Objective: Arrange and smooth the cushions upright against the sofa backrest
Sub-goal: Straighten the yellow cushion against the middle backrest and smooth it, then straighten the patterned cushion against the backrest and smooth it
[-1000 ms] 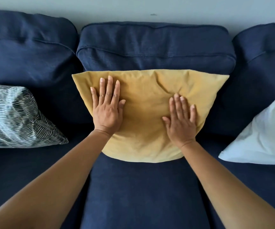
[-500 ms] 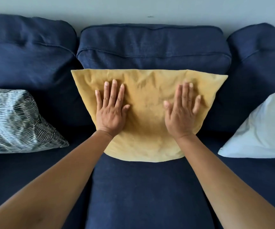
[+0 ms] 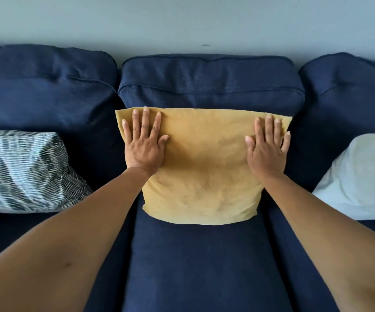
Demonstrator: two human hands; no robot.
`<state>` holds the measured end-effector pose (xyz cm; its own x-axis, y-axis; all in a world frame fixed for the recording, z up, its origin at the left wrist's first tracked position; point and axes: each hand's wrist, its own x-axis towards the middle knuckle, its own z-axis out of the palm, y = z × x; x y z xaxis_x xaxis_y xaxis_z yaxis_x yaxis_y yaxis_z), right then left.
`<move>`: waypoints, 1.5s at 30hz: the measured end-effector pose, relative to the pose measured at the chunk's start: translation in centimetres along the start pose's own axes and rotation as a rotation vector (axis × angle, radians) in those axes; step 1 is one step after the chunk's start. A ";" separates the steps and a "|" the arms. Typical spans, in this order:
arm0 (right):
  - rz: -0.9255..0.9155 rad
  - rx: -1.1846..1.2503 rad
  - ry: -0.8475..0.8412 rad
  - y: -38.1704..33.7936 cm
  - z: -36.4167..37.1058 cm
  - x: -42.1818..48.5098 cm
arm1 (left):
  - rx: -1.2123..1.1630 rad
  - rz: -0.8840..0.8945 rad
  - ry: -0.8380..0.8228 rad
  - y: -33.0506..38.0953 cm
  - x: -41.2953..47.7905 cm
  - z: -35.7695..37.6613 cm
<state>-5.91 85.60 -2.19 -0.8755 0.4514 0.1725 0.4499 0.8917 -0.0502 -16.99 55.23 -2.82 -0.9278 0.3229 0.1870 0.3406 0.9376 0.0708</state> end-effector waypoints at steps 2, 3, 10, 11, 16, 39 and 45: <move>0.017 0.034 -0.006 -0.1 -0.5 -0.4 | 0.007 -0.047 -0.002 0.2 -0.4 -0.9; 0.028 0.059 -0.002 -0.2 -1.0 -0.8 | 0.008 -0.053 -0.006 0.3 -0.7 -1.5; 0.000 0.313 0.106 -2.6 -5.9 -4.5 | -0.126 -0.082 -0.029 0.2 -4.8 -6.9; -0.006 0.355 0.105 -3.5 -6.5 -5.3 | -0.162 -0.104 -0.032 -0.1 -5.7 -7.6; -0.026 0.558 0.162 -9.3 -8.7 -9.1 | -0.283 -0.195 -0.045 -1.8 -10.5 -10.4; 0.102 0.889 -0.317 -47.1 -5.7 -14.7 | -0.518 -0.558 -0.053 -42.4 -15.1 -12.7; 0.143 0.869 -0.263 -52.9 -3.1 -15.4 | -0.569 -0.529 -0.038 -50.9 -12.4 -10.5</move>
<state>-15.72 31.39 0.88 -0.8813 0.4580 -0.1165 0.3597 0.4903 -0.7939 -21.18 2.17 1.54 -0.9899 -0.1348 -0.0446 -0.1322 0.7609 0.6353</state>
